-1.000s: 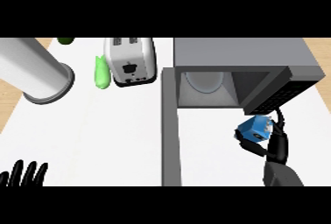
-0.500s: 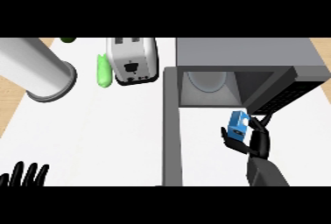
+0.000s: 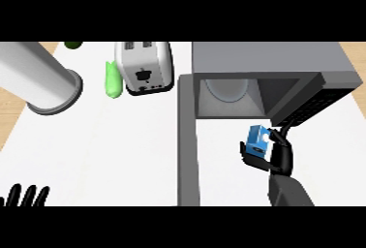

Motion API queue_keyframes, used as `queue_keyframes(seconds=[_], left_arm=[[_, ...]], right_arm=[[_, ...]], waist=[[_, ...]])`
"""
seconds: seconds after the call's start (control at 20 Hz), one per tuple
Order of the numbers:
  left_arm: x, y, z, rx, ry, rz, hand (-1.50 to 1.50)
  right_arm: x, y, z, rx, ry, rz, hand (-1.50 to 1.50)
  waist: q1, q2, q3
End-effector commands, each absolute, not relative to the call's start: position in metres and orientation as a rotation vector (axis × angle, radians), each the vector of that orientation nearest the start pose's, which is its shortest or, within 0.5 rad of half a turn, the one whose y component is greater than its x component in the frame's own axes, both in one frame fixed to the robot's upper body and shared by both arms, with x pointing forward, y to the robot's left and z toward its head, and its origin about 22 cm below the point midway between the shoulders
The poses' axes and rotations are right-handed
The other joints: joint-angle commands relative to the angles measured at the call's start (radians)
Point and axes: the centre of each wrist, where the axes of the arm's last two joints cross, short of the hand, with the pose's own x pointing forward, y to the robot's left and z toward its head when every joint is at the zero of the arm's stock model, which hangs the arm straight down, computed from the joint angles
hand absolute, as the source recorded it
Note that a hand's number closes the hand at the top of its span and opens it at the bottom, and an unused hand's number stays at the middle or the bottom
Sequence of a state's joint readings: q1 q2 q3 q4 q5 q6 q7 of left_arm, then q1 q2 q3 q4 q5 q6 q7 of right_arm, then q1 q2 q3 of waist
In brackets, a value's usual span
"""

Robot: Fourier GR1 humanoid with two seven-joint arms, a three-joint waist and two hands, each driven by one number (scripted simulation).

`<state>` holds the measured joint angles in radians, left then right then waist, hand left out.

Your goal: Pick up the milk, place it into the microwave and close the microwave

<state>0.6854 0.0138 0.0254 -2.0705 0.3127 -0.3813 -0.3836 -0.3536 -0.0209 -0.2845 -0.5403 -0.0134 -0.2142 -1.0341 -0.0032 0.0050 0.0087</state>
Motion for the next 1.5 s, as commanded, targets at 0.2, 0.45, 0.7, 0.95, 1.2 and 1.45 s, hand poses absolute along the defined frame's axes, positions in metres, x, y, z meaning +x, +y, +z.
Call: queue_keyframes(seconds=[0.2, 0.45, 0.7, 0.95, 1.2, 1.45], left_arm=[[0.073, 0.273, 0.024, -0.226, -1.881, 0.174, -1.50], [0.074, 0.271, 0.037, -0.241, -1.902, 0.170, -1.50], [0.059, 0.278, 0.034, -0.218, -1.899, 0.185, -1.50], [0.062, 0.274, 0.031, -0.218, -1.902, 0.199, -1.50], [0.049, 0.280, 0.018, -0.203, -1.892, 0.205, -1.50], [0.053, 0.293, 0.023, -0.193, -1.893, 0.193, -1.50]], right_arm=[[0.263, -0.245, -0.104, -0.321, -1.979, -0.039, 1.50], [0.214, -0.256, -0.082, -0.319, -1.937, 0.001, 1.50], [0.195, -0.242, -0.050, -0.095, -1.975, -0.073, 1.50], [0.204, -0.211, -0.021, 0.034, -1.986, -0.175, 1.50], [0.214, -0.187, -0.004, -0.081, -2.023, -0.155, 1.50], [0.265, -0.176, -0.005, -0.129, -1.991, -0.092, 1.50]], waist=[[-0.019, -0.017, -0.012], [-0.013, -0.012, -0.011], [-0.003, -0.011, -0.010], [0.005, -0.007, -0.009], [0.012, -0.007, -0.009], [0.017, -0.005, -0.009]])
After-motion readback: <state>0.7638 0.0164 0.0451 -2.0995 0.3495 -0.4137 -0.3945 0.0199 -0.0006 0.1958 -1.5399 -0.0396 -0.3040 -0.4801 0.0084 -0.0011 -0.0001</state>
